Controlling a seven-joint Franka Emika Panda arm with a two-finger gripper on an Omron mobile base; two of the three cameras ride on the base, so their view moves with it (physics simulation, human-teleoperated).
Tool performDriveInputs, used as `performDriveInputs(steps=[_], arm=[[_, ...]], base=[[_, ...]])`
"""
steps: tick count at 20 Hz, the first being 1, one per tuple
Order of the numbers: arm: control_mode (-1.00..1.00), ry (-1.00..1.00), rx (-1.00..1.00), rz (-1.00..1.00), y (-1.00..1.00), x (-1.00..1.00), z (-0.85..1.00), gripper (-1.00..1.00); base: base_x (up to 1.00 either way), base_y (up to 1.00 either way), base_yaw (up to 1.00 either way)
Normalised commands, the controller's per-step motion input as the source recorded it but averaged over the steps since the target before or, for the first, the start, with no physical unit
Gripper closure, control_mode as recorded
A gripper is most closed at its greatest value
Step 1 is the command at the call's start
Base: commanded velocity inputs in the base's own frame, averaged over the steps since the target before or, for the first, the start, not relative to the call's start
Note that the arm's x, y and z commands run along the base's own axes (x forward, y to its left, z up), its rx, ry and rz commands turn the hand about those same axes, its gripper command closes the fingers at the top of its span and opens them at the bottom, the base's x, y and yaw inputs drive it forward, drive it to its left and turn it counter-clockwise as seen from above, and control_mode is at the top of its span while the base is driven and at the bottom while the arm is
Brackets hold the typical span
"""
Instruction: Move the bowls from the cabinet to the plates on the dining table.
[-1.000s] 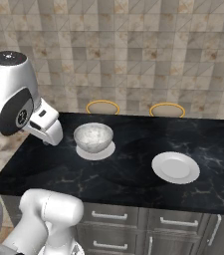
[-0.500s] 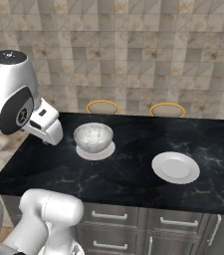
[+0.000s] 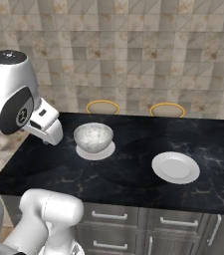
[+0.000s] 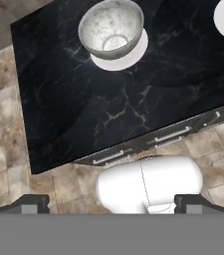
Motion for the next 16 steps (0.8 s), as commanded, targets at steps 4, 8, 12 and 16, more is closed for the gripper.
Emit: performDriveInputs(steps=[4, 8, 12, 16], arm=[[-1.0, 0.0, 0.0, 0.0, 0.01, -0.03, 0.0, -1.0], [1.0, 0.0, 0.0, 0.0, 0.0, -0.01, 0.0, -1.0], [1.0, 0.0, 0.0, 0.0, 0.0, 0.0, 0.0, -1.0], [1.0, 0.0, 0.0, 0.0, 0.0, 0.0, 0.0, -1.0]], base=[[0.0, 0.0, 0.0], [-0.06, 0.06, 0.0], [-0.62, 0.3, 0.0], [-0.8, 0.43, 0.01]])
